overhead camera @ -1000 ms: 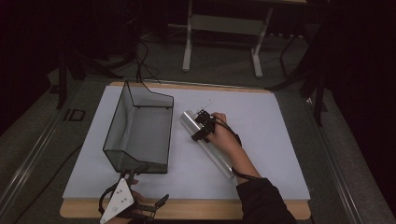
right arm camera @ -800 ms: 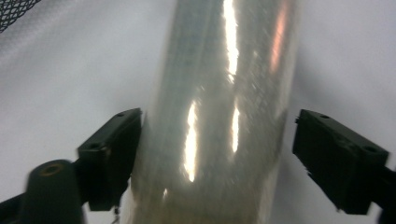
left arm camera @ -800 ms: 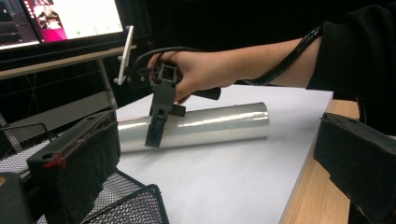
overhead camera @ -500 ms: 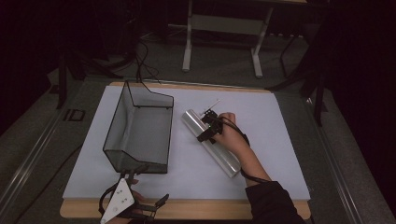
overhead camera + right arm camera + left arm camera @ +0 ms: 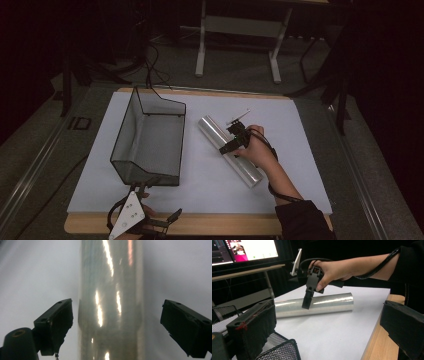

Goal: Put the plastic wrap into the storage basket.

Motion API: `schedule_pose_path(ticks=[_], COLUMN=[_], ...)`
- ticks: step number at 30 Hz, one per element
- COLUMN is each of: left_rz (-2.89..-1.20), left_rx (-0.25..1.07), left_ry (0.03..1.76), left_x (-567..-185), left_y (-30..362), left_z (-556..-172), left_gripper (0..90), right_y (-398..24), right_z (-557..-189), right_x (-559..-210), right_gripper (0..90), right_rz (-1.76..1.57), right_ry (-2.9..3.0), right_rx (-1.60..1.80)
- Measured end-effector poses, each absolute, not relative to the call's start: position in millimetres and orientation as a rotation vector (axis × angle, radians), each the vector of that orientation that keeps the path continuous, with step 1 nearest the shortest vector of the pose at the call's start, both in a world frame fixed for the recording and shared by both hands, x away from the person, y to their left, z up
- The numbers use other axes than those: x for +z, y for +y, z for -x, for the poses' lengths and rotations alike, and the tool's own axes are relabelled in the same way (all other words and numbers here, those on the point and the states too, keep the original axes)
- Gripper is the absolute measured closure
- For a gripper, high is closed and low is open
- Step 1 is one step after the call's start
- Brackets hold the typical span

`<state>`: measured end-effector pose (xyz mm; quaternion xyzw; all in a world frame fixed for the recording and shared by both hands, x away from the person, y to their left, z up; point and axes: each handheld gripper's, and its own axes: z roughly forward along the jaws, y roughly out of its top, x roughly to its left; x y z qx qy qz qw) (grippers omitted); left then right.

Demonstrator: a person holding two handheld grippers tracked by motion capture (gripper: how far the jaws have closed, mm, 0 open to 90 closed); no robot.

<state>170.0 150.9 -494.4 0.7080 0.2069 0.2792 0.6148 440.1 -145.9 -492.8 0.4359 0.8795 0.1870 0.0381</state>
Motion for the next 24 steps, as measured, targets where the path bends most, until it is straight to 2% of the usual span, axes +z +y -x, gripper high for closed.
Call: schedule_pose_path(ticks=[8,14,17,24], left_rz=[-1.637,-1.645,-1.65,-1.644], left_rx=[0.63,0.622,0.624,0.623], left_ry=[0.478,0.474,0.47,0.477], left_x=[-496,-497,-497,-497], left_y=[150,149,149,150], left_z=[-171,-171,-171,-172], left_gripper=[1.2,1.2,1.2,1.2], right_y=[-136,-125,-120,-116], right_z=[-445,-447,-446,-444], right_x=[-512,-512,-509,-508], right_gripper=[18.4,23.1,31.9,32.3], right_rz=[-1.323,-1.278,-1.296,-1.364], right_ry=[2.727,2.716,2.72,2.669], right_rx=[0.471,0.348,0.306,0.257])
